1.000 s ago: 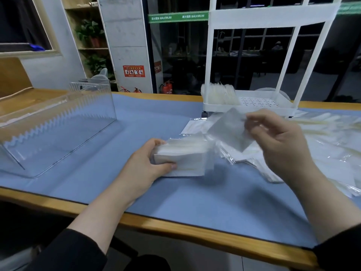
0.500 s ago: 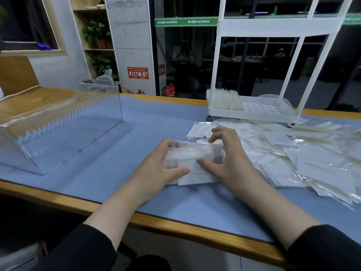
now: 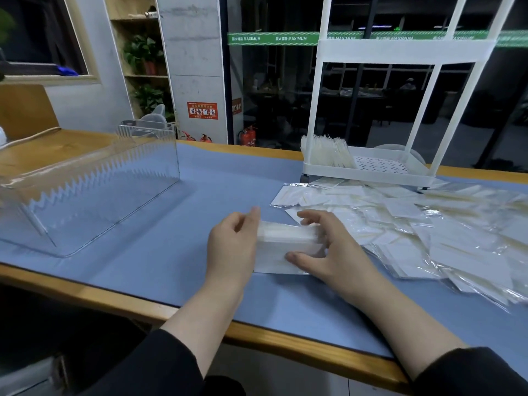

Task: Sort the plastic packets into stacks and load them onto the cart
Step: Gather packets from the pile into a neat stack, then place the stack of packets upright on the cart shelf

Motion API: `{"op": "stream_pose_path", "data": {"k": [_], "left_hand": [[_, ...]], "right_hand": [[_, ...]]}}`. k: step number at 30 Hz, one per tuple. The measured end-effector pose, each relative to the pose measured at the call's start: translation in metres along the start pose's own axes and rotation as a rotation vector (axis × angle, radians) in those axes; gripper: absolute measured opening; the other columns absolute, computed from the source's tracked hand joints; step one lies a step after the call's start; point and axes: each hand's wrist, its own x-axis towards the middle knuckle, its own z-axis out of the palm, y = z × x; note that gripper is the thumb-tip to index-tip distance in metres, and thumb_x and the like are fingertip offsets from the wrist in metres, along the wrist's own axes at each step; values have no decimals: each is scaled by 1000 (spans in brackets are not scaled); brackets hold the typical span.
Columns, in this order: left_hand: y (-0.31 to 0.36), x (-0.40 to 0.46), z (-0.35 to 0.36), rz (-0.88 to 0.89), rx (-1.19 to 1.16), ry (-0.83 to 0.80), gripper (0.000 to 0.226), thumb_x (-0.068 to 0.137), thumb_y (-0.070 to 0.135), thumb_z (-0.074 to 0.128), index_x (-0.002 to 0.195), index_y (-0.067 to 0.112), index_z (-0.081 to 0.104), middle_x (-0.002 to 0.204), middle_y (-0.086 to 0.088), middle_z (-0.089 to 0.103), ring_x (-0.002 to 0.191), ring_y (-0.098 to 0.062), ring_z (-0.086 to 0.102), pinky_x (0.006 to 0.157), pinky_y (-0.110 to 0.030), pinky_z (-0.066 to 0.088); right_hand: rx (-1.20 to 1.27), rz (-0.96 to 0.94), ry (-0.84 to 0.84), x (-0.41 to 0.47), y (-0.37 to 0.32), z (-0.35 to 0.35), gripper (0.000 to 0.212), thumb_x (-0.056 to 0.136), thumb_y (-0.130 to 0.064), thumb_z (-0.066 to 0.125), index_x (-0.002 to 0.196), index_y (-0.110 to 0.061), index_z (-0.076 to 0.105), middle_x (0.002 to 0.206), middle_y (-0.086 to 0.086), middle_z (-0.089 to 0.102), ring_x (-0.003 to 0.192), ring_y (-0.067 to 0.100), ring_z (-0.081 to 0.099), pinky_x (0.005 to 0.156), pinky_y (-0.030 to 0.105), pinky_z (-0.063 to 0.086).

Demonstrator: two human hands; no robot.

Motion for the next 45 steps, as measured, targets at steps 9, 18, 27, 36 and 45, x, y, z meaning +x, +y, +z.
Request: {"op": "stream_pose_path", "data": {"k": [9,18,27,36,45], "left_hand": [[-1,-1,11,-16,17,-113,17,104,29,50,97,27,66,99,3,70,86,-14,58,75,-33,45],[-1,-2,14,47,-16,-129,16,102,37,55,97,25,65,88,12,66,75,-2,55,69,-23,42],[-4,-3,15,78,35,-133,27,102,41,57,90,18,66,75,12,60,68,-5,50,61,-20,40],[2,18,-13,78,69,-629,65,78,18,84,130,41,53,118,13,70,105,-7,68,90,-24,54],[39,37,30,115,19,-735,40,73,17,72,113,18,69,90,6,71,76,-9,57,67,-28,45]], "right_hand": [[38,16,-152,-2,2,-2,66,84,-23,71,122,-62,34,122,-32,43,81,-5,54,73,14,42],[64,71,-132,0,3,-3,70,80,-27,80,127,-52,35,122,-16,50,88,9,60,80,27,53],[17,130,-111,0,0,-12,42,83,-18,73,108,-44,52,79,-11,58,62,5,49,58,20,42],[177,99,55,-3,-10,-40,38,79,-12,78,104,-37,62,86,-10,68,72,14,60,72,37,50],[-2,290,-63,10,-42,-107,27,78,-30,84,100,-30,68,91,-2,73,80,24,65,66,29,44]]}}
